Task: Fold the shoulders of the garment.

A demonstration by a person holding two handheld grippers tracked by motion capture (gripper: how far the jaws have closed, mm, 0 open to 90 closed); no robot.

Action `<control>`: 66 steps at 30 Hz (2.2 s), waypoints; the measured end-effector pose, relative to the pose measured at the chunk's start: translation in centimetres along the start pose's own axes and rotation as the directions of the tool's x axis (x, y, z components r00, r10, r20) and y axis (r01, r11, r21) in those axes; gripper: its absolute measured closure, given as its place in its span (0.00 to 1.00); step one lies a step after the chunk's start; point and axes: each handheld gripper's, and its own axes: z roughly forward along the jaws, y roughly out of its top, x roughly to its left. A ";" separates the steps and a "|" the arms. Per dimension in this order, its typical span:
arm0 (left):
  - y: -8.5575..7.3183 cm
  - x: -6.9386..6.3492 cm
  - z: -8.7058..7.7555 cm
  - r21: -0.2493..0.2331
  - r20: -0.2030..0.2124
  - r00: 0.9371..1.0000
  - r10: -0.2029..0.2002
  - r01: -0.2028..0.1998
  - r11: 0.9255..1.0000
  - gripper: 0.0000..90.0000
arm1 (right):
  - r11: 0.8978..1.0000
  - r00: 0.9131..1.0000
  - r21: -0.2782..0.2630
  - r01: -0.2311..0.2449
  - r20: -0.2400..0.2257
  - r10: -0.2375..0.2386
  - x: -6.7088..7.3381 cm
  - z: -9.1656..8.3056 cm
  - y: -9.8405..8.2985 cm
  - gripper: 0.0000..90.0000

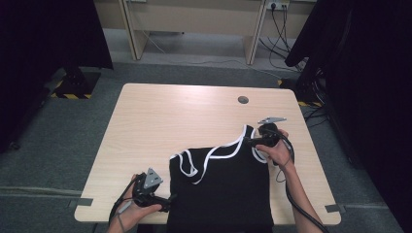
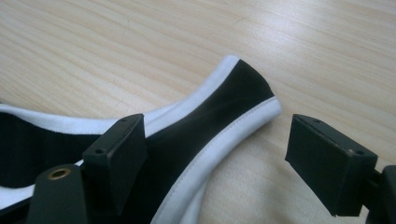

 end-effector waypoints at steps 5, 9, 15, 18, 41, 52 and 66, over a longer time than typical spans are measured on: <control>0.0 0.0 0.0 0.000 0.000 1.000 0.000 0.000 1.000 0.00 | 1.000 1.000 0.009 -0.011 -0.008 0.011 0.1 1.1 0.3 0.27; 0.0 0.0 0.0 0.000 0.000 1.000 0.000 0.000 1.000 0.00 | 1.000 1.000 0.011 -0.004 0.003 0.004 0.2 1.5 0.5 0.29; 0.0 0.0 0.0 0.000 -0.001 1.000 0.000 0.000 1.000 0.00 | 0.999 0.999 -0.003 0.035 0.005 -0.035 0.3 1.8 0.5 0.50; 0.0 0.0 0.0 0.000 -0.001 1.000 0.000 0.000 1.000 0.00 | 0.998 0.998 -0.014 0.057 -0.020 -0.057 0.7 1.6 0.4 0.70; 0.0 0.0 0.0 0.001 -0.002 1.000 0.000 0.000 1.000 0.00 | 0.978 0.989 -0.168 0.125 -0.064 -0.137 4.5 -4.2 0.0 0.94; 0.0 0.0 0.0 0.001 -0.004 1.000 -0.001 0.001 1.000 0.00 | 0.960 0.980 -0.224 0.166 -0.070 -0.186 7.3 -6.3 -4.4 0.89; 0.0 0.0 0.0 0.001 -0.004 1.000 -0.001 0.001 1.000 0.00 | 0.963 0.979 -0.221 0.157 -0.091 -0.181 7.9 -9.4 -7.1 0.63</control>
